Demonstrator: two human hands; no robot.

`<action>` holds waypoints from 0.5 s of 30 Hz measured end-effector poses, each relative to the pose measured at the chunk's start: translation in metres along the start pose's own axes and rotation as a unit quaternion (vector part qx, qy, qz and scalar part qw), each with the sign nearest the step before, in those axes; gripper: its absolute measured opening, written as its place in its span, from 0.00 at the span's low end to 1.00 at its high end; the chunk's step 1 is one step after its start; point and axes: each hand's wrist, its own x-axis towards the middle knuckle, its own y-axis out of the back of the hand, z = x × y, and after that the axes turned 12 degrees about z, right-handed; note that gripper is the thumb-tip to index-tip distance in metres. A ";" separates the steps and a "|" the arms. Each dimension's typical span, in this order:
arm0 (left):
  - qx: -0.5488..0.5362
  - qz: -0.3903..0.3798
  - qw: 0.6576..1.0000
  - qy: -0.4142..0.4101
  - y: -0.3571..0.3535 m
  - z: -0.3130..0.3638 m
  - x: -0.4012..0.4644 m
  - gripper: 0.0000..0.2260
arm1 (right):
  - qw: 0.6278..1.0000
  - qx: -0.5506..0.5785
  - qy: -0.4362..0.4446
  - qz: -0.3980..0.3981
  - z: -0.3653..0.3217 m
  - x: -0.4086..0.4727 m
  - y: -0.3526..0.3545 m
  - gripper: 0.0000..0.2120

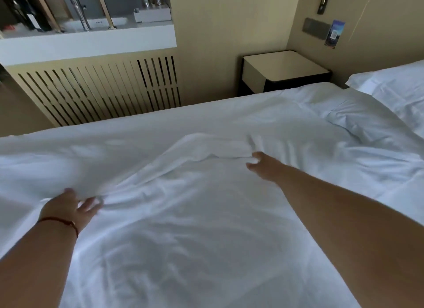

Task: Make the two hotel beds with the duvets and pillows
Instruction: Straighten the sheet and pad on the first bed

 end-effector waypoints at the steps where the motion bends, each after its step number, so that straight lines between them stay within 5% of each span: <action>1: -0.026 -0.001 1.000 -0.013 -0.015 -0.011 -0.035 0.08 | 0.999 -0.044 0.003 -0.032 0.012 -0.007 -0.018 0.29; 4: 0.076 -0.062 0.994 -0.049 -0.037 -0.059 -0.108 0.17 | 0.982 -0.153 0.000 -0.115 0.053 -0.005 -0.058 0.34; 6: 0.113 -0.075 0.989 -0.062 -0.050 -0.084 -0.116 0.19 | 0.986 -0.126 0.005 -0.113 0.065 -0.005 -0.063 0.29; 9: 0.198 -0.088 0.963 -0.159 -0.074 -0.108 -0.123 0.10 | 0.994 -0.095 0.036 0.027 0.068 -0.009 -0.044 0.22; 15: 0.309 -0.155 0.898 -0.274 -0.140 -0.158 -0.174 0.18 | 0.943 -0.061 0.071 0.319 0.102 -0.024 0.046 0.17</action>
